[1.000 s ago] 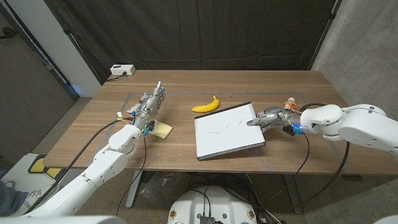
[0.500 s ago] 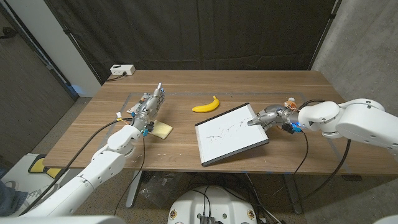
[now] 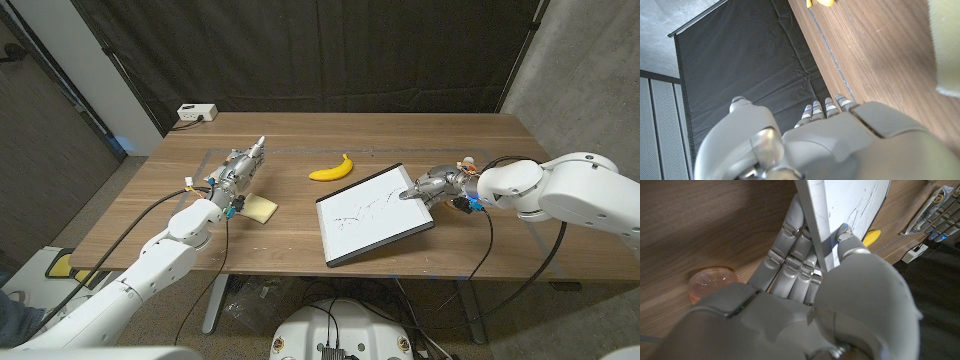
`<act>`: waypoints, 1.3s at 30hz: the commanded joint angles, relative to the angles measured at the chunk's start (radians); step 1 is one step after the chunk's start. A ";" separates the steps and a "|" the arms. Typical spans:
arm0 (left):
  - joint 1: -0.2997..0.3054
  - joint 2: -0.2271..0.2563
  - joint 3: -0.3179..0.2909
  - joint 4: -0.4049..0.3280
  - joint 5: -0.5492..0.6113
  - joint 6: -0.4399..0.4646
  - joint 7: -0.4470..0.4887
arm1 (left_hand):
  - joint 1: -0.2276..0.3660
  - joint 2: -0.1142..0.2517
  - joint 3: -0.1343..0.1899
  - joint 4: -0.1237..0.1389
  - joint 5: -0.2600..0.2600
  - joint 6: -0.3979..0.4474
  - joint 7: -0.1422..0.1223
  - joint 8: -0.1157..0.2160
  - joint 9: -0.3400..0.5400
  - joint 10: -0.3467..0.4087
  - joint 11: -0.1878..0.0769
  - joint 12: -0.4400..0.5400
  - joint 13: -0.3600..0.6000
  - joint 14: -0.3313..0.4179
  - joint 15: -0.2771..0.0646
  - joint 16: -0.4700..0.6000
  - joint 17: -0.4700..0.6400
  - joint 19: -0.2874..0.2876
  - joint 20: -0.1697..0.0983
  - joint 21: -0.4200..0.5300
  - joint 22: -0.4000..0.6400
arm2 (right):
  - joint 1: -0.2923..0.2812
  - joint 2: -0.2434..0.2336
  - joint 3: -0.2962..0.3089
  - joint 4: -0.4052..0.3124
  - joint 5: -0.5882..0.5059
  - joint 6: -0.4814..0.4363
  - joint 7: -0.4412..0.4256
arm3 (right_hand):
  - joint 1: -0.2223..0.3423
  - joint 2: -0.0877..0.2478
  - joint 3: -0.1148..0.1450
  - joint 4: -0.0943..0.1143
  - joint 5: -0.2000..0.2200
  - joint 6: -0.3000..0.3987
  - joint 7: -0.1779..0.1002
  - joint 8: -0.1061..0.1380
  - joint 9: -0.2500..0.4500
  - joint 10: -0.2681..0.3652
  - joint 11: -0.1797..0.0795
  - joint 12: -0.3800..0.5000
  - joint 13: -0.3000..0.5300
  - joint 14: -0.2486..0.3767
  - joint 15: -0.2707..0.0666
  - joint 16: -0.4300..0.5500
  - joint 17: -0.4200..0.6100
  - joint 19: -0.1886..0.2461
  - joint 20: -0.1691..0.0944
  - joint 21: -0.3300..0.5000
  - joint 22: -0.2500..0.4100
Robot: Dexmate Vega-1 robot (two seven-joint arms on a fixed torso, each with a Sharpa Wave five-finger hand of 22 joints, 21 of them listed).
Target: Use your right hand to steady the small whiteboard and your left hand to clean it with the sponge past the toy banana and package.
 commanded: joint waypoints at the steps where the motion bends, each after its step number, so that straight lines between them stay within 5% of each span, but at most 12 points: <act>1: 0.026 -0.026 -0.010 0.012 0.144 -0.108 0.127 | 0.083 0.002 0.024 -0.044 -0.023 0.105 -0.003 0.021 0.002 0.120 -0.019 0.024 0.005 0.114 -0.031 0.020 0.000 0.103 -0.025 0.022 0.002 | 0.029 0.029 -0.025 -0.007 -0.006 -0.048 -0.032 | 0.010 0.024 0.022 0.012 0.003 0.007 -0.002 -0.001 0.002 0.006 0.003 -0.006 0.004 0.007 -0.002 -0.002 0.000 0.010 -0.001 0.012 0.007; 3: 0.021 -0.039 -0.009 0.038 0.167 -0.153 0.129 | 0.120 -0.002 0.035 -0.063 -0.030 0.184 -0.016 0.035 0.002 0.188 -0.041 0.031 0.005 0.191 -0.049 0.028 -0.001 0.186 -0.034 0.041 0.001 | 0.029 0.031 -0.026 -0.004 -0.010 -0.042 -0.031 | 0.009 0.023 0.023 0.013 0.003 0.008 -0.001 -0.002 0.002 0.003 0.007 -0.009 0.004 0.005 -0.001 -0.005 -0.001 0.009 -0.001 0.014 0.011; 9: 0.038 -0.020 -0.015 0.031 0.228 -0.168 0.145 | 0.151 -0.004 0.045 -0.078 -0.035 0.267 -0.026 0.047 0.001 0.268 -0.054 0.039 0.004 0.269 -0.074 0.031 -0.001 0.272 -0.039 0.057 0.000 | 0.031 0.044 -0.027 0.013 -0.013 -0.039 -0.036 | 0.005 0.023 0.026 0.014 0.003 0.009 -0.001 -0.005 0.002 0.002 0.004 -0.012 0.004 0.004 -0.001 -0.009 -0.002 0.005 -0.001 0.017 0.018; 19: 0.104 0.069 -0.044 -0.034 0.334 -0.180 0.148 | 0.188 -0.017 0.052 -0.101 -0.035 0.308 -0.030 0.049 0.000 0.307 -0.063 0.037 0.004 0.303 -0.081 0.026 -0.003 0.312 -0.038 0.060 -0.001 | 0.047 0.048 -0.054 0.000 -0.047 -0.047 -0.032 | -0.003 0.022 0.030 0.017 0.002 0.010 -0.004 -0.010 0.002 -0.001 0.004 -0.020 0.004 0.002 0.001 -0.016 -0.004 -0.004 -0.001 0.023 0.032; 26: 0.190 0.163 -0.115 -0.145 0.438 -0.090 0.200 | 0.221 -0.040 0.053 -0.123 -0.034 0.332 -0.034 0.048 0.000 0.330 -0.075 0.034 0.004 0.328 -0.093 0.022 -0.005 0.342 -0.042 0.061 -0.002 | 0.045 0.067 -0.037 -0.033 -0.028 -0.089 -0.077 | -0.010 0.020 0.032 0.020 0.001 0.010 -0.005 -0.012 0.003 -0.002 0.001 -0.023 0.004 -0.001 0.002 -0.021 -0.005 -0.009 0.000 0.025 0.038; 31: 0.200 0.164 -0.125 -0.118 0.526 -0.133 0.237 | 0.260 -0.070 0.051 -0.146 -0.031 0.371 -0.044 0.052 0.000 0.369 -0.083 0.034 0.004 0.362 -0.104 0.021 -0.006 0.378 -0.044 0.062 -0.003 | 0.040 0.093 -0.049 -0.049 -0.029 -0.118 -0.115 | -0.014 0.020 0.033 0.021 0.001 0.012 -0.004 -0.013 0.003 0.000 0.004 -0.024 0.005 -0.001 0.002 -0.023 -0.005 -0.012 0.000 0.026 0.043; 39: 0.245 0.167 -0.155 -0.149 0.733 -0.068 0.365 | 0.294 -0.090 0.051 -0.154 -0.023 0.420 -0.050 0.055 0.000 0.418 -0.105 0.034 0.005 0.412 -0.117 0.022 -0.005 0.435 -0.044 0.068 -0.003 | 0.040 0.125 -0.061 -0.067 -0.025 -0.146 -0.148 | -0.019 0.021 0.037 0.022 0.000 0.013 -0.005 -0.015 0.003 -0.001 -0.001 -0.027 0.005 -0.001 0.001 -0.026 -0.004 -0.017 0.000 0.027 0.050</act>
